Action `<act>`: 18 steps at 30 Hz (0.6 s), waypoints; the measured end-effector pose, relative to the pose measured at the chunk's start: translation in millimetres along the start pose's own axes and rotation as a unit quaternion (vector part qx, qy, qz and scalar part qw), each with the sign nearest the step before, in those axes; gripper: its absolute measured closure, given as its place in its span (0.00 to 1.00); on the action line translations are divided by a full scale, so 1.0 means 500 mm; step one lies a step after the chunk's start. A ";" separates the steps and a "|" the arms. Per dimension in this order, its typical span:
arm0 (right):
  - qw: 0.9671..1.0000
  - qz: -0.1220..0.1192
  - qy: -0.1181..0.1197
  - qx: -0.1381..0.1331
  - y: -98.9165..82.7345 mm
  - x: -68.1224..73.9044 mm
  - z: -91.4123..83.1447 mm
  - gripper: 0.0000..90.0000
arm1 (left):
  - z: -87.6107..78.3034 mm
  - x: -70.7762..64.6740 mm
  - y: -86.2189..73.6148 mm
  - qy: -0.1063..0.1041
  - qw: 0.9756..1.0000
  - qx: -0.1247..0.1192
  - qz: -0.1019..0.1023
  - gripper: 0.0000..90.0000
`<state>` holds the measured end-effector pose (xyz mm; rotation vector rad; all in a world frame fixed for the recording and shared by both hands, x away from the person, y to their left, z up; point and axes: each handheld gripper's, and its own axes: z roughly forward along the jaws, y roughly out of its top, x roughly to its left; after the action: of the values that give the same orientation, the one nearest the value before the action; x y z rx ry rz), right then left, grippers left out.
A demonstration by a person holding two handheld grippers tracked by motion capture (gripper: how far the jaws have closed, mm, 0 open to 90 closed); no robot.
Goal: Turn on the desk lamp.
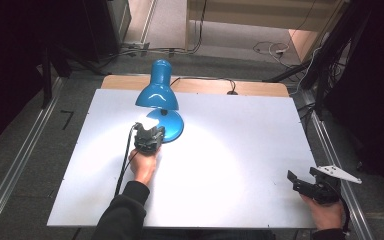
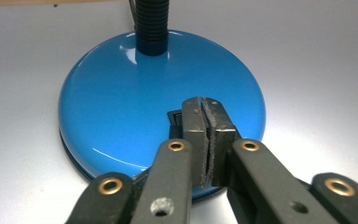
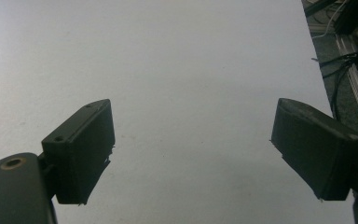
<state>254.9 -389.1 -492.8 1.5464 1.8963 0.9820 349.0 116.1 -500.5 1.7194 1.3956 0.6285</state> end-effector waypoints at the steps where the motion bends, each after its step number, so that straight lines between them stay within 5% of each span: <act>1: 1.000 0.000 0.001 0.000 0.000 0.000 0.000 0.13 | -0.003 -0.002 -0.001 -0.006 1.000 0.001 0.000 0.92; 10: 1.000 -0.001 -0.001 0.000 0.000 0.001 -0.002 0.13 | -0.044 -0.012 -0.017 -0.004 1.000 -0.006 -0.008 0.54; 18: 1.000 -0.002 -0.002 0.003 -0.001 0.002 -0.001 0.13 | -0.073 -0.001 -0.038 0.007 1.000 -0.009 -0.006 0.40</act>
<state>254.1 -388.2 -492.9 1.5462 1.9006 0.9719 309.3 126.8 -496.4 1.6935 1.4060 0.6464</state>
